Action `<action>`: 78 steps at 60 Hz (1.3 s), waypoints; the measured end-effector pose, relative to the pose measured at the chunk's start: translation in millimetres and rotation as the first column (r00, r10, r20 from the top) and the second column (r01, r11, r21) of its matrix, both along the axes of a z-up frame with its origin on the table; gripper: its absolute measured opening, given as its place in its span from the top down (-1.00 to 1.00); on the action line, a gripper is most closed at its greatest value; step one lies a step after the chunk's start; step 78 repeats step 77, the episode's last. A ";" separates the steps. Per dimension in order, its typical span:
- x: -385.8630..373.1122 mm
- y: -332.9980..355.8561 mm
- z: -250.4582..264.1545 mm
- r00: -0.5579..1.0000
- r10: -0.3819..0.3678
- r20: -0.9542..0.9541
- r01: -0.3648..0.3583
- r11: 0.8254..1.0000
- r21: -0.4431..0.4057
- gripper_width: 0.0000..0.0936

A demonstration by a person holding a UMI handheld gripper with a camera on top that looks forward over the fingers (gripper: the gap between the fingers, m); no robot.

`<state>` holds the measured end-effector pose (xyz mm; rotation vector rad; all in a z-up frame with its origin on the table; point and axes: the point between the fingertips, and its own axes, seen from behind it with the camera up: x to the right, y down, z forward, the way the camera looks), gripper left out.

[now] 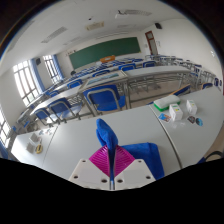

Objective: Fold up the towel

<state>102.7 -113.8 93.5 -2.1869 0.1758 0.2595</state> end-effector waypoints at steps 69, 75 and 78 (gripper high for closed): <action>-94.4 -272.5 136.5 0.930 -0.098 0.355 0.100 0.995 0.012 -0.81; -101.9 -283.0 144.9 0.929 -0.103 0.354 0.102 0.995 0.023 -0.81; -102.3 -285.2 145.5 0.929 -0.103 0.356 0.101 0.995 0.025 -0.81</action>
